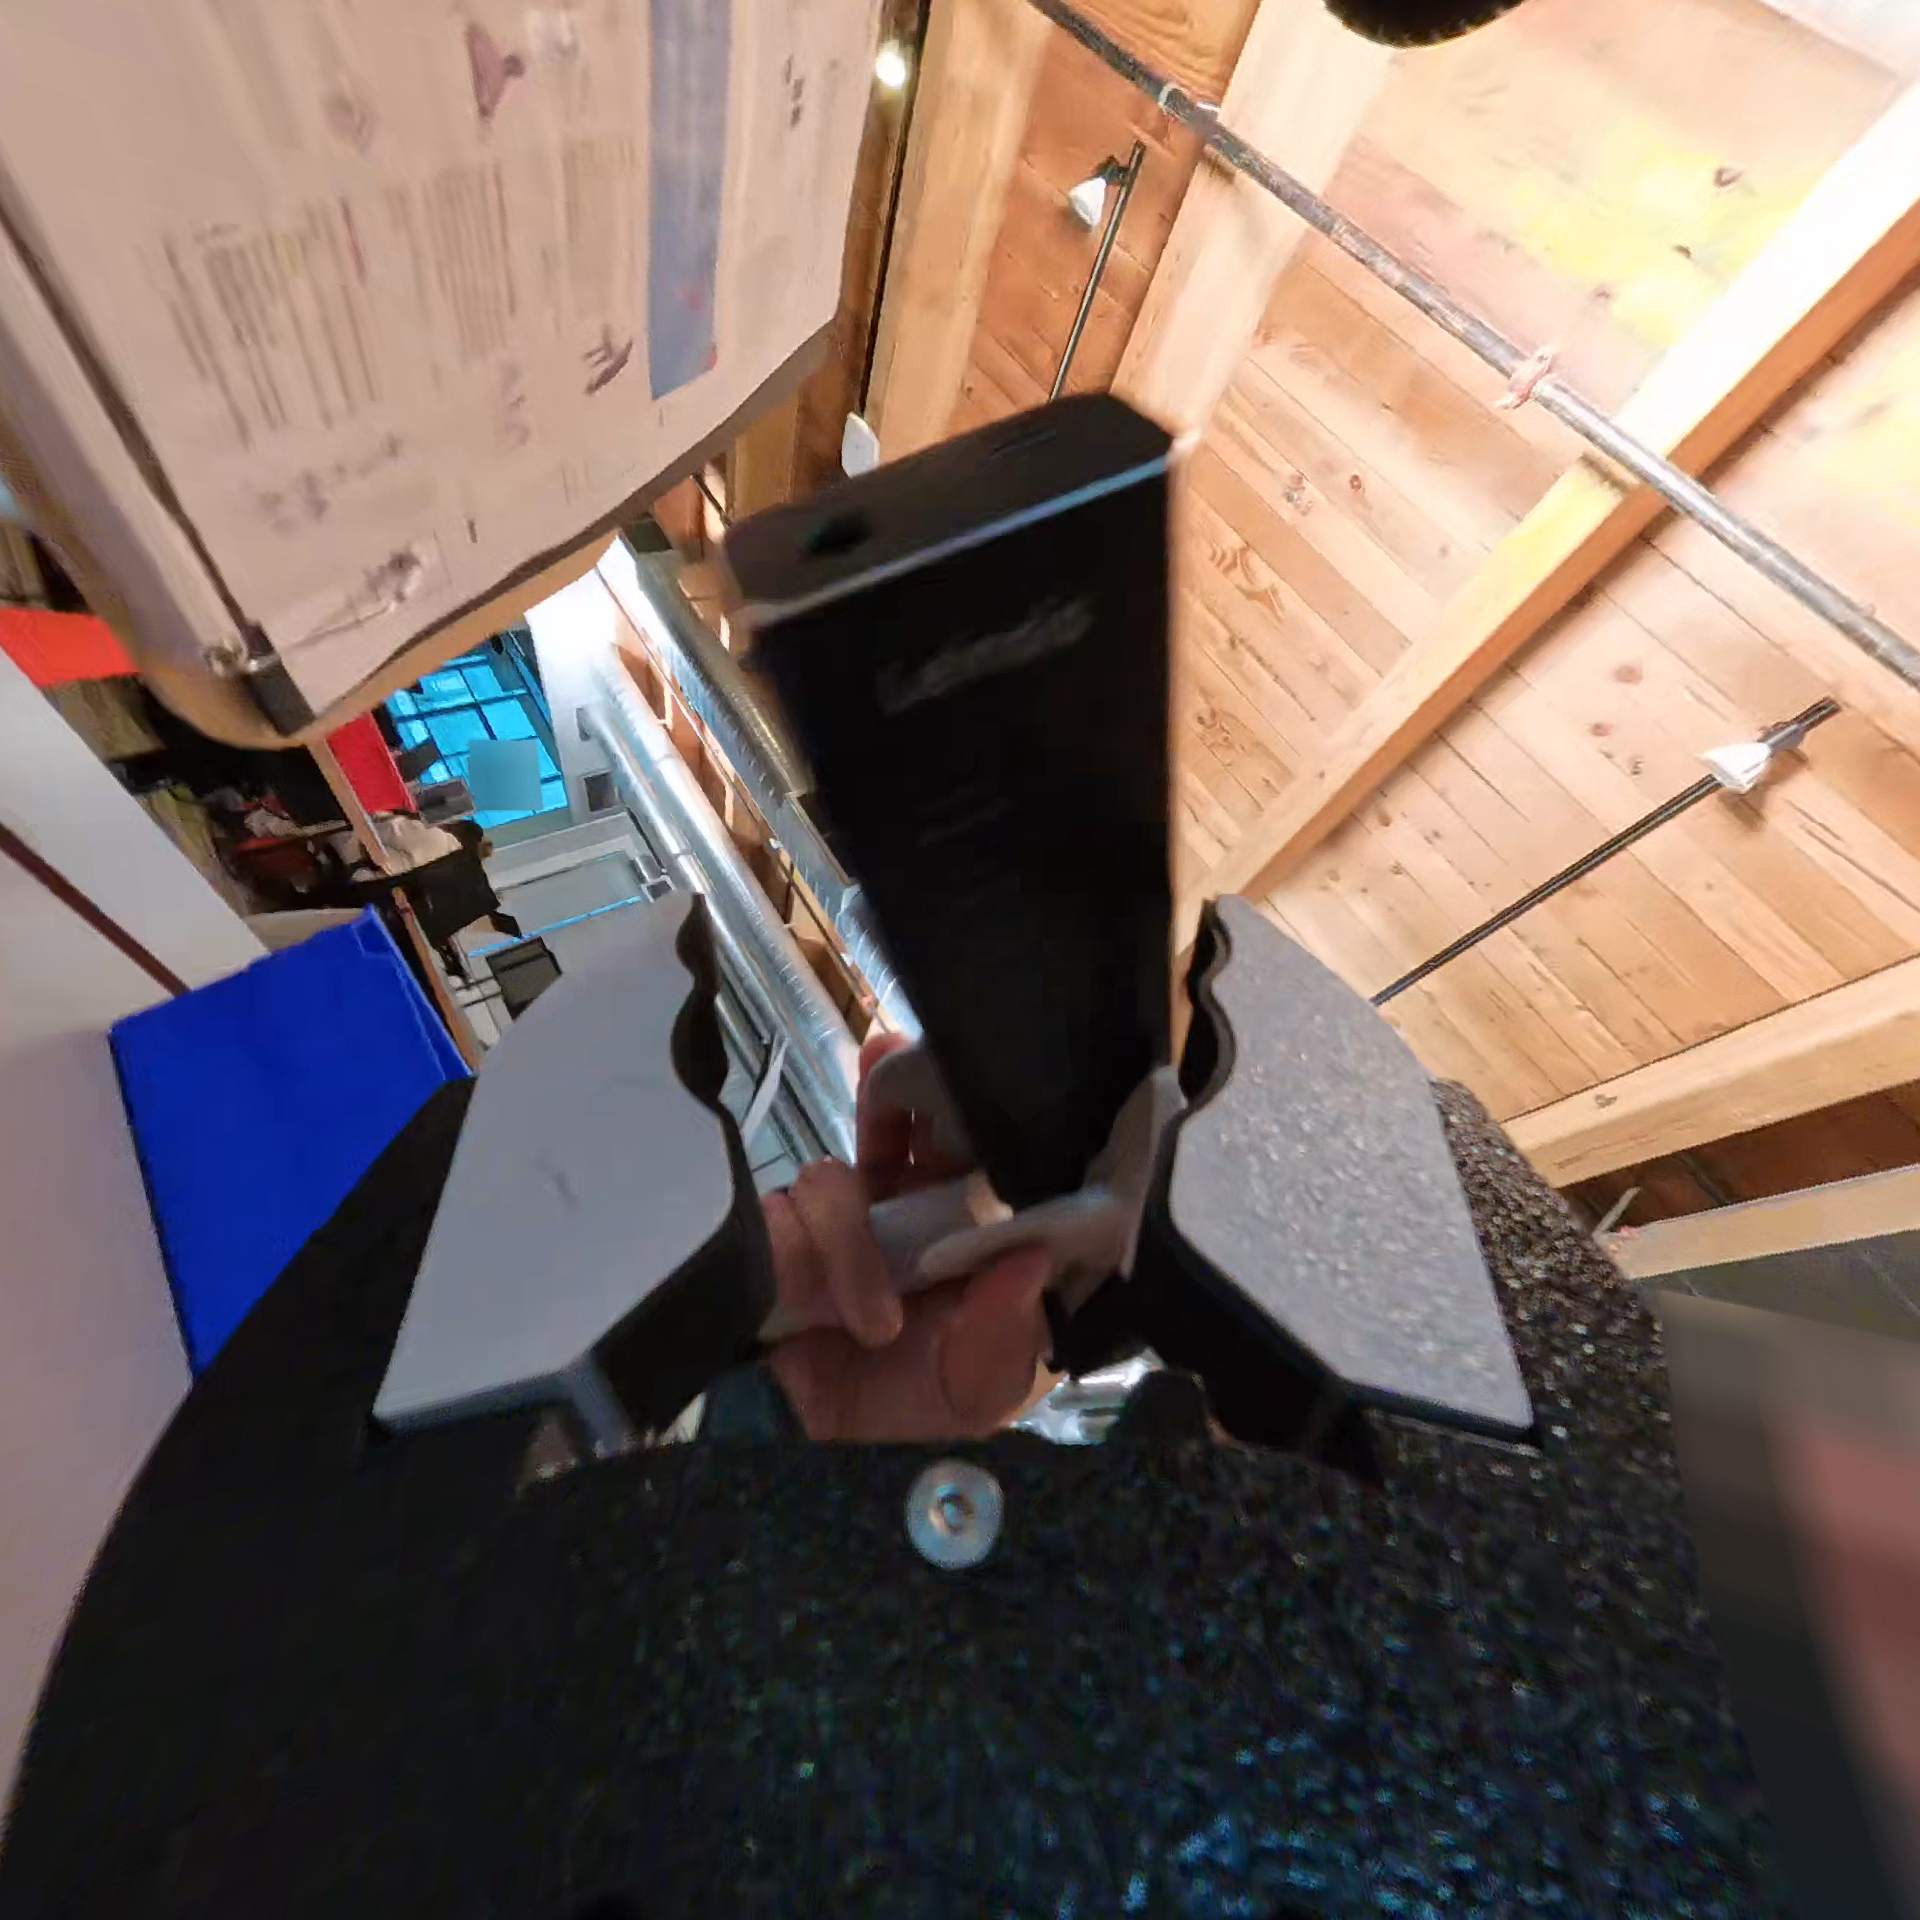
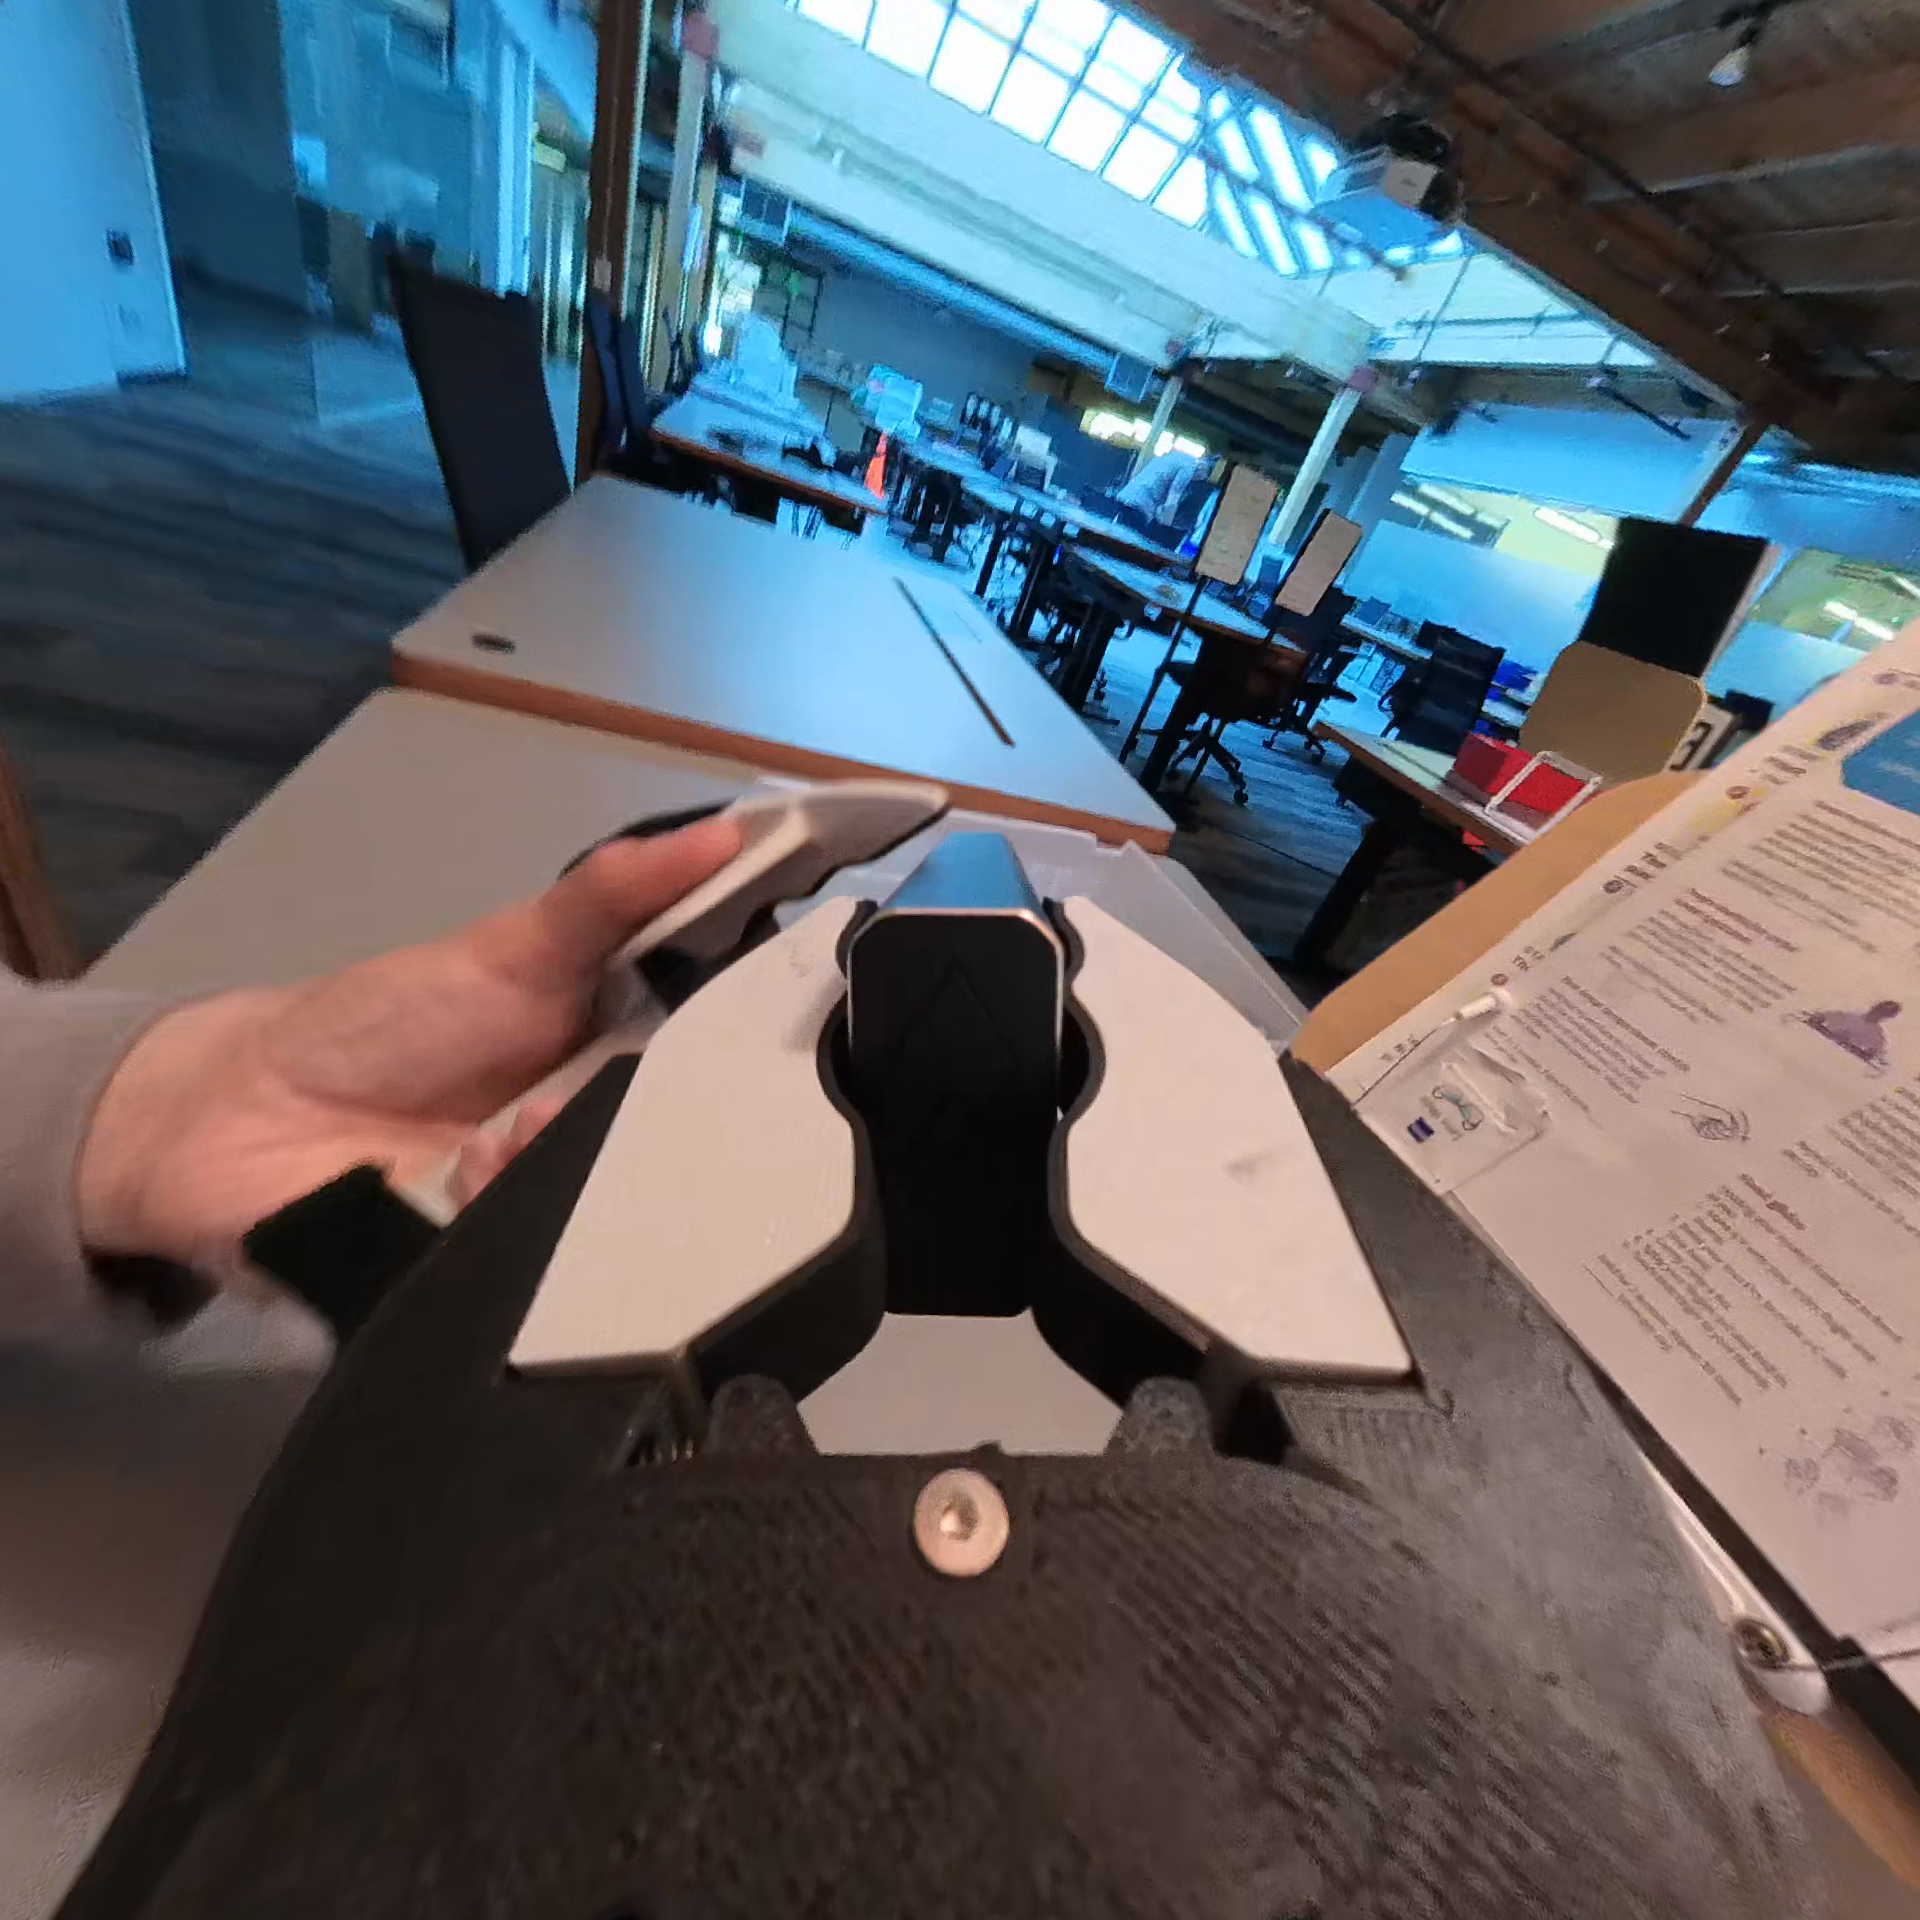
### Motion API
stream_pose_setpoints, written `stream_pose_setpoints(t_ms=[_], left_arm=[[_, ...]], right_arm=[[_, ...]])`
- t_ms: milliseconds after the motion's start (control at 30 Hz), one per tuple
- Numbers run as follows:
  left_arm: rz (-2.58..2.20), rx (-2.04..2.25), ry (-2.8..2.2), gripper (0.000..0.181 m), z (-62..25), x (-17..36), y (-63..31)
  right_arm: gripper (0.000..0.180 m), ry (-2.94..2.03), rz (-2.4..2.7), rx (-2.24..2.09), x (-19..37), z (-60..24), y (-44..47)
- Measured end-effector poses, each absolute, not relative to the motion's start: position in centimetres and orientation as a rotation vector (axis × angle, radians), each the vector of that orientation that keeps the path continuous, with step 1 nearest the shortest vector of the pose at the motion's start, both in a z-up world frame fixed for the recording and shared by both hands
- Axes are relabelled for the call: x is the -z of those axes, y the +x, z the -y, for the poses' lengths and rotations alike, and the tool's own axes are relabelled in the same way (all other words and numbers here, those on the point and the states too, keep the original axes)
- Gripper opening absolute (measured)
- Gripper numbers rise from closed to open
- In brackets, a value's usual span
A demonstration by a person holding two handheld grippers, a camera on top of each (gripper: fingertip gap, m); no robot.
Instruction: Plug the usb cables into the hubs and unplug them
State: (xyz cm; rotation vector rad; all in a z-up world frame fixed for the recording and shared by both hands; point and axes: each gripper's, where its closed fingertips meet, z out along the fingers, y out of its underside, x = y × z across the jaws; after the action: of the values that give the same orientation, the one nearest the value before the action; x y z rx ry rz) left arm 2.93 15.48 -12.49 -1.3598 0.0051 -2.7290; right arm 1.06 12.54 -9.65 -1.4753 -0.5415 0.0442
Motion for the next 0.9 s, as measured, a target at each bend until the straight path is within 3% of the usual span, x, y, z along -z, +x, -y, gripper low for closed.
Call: stream_pose_setpoints(t_ms=[67,133,233,367,700,900], left_arm=[[0.083,2.661,-1.380,0.083,-17.5,12.2,2.3],[0.133,2.637,-1.413,0.066,-18.8,12.4,1.9],[0.004,2.575,-1.458,0.064,-19.0,12.1,1.3],[-0.336,2.390,-1.464,0.064,-18.8,10.4,0.9],[-1.477,1.652,-1.064,0.062,-13.6,5.5,2.1],[-1.901,1.531,-0.759,0.062,-8.5,7.1,1.6]], right_arm=[[0.033,-1.513,0.601,0.007,10.6,-12.9,0.6],[0.032,-1.503,0.608,0.023,10.9,-13.3,0.2],[0.032,-1.522,0.634,0.012,11.6,-13.4,0.1],[0.037,-1.545,0.648,-0.019,12.6,-13.4,0.3],[0.088,-1.502,0.572,-0.564,13.7,-12.9,-1.7],[0.086,-1.397,0.607,-0.759,12.9,-11.7,-3.2]])
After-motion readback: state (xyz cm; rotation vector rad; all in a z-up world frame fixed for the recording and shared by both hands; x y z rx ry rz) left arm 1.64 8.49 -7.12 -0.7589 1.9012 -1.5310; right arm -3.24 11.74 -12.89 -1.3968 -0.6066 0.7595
